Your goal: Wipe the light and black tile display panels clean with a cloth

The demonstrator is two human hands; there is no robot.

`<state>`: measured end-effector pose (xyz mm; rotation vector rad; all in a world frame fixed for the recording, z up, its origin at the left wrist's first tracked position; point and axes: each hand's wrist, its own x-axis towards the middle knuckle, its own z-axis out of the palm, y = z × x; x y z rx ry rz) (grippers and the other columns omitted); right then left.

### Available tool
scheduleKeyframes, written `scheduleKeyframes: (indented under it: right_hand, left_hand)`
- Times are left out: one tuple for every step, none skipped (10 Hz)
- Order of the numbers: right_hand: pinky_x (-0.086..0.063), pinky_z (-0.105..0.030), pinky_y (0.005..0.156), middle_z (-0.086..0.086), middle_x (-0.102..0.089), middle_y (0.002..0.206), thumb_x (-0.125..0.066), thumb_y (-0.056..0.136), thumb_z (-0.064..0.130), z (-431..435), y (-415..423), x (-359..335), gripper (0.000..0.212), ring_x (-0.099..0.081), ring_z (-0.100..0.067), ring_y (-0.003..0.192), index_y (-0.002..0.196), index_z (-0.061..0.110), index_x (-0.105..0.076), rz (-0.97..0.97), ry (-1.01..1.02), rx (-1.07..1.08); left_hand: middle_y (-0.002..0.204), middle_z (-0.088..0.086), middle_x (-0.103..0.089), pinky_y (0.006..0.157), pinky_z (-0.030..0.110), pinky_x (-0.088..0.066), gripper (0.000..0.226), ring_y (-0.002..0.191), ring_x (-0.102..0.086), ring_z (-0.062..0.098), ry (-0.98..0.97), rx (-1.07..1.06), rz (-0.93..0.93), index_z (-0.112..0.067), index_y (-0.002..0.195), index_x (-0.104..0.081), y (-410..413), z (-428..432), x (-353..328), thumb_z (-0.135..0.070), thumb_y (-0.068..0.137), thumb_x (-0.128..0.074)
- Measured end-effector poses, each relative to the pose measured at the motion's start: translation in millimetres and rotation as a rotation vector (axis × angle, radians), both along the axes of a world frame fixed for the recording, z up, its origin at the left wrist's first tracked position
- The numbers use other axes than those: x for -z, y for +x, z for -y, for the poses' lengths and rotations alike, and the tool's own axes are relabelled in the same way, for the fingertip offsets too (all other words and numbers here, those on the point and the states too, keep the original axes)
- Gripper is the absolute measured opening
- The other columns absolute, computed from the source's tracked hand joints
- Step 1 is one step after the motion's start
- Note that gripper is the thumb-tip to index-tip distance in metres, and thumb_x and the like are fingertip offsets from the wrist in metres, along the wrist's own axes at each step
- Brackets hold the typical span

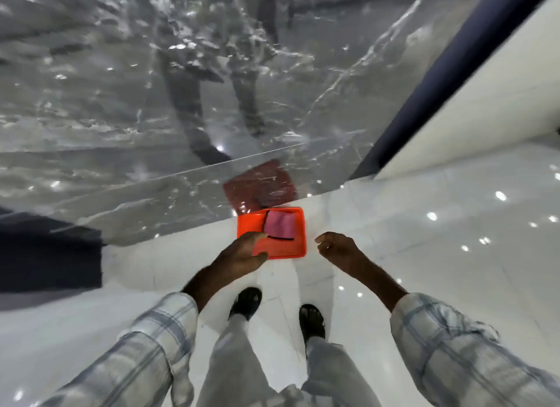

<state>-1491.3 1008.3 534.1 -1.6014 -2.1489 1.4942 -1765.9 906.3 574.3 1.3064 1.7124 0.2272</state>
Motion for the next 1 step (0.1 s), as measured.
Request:
scheduleKeyframes:
  right_hand:
    - [-0.054, -0.022, 0.085, 0.004, -0.066, 0.102, -0.062, 0.096, 0.012, 14.9, 16.3, -18.5, 0.024, -0.063, -0.018, 0.095, 0.119, 0.011, -0.070, 0.054, -0.038, 0.194]
  left_hand:
    - [0.152, 0.005, -0.050, 0.113, 0.021, -0.031, 0.081, 0.142, -0.046, 0.019, 0.031, 0.138, 0.065, -0.011, 0.151, -0.049, 1.3, -37.5, 7.3, -0.056, 0.085, -0.058]
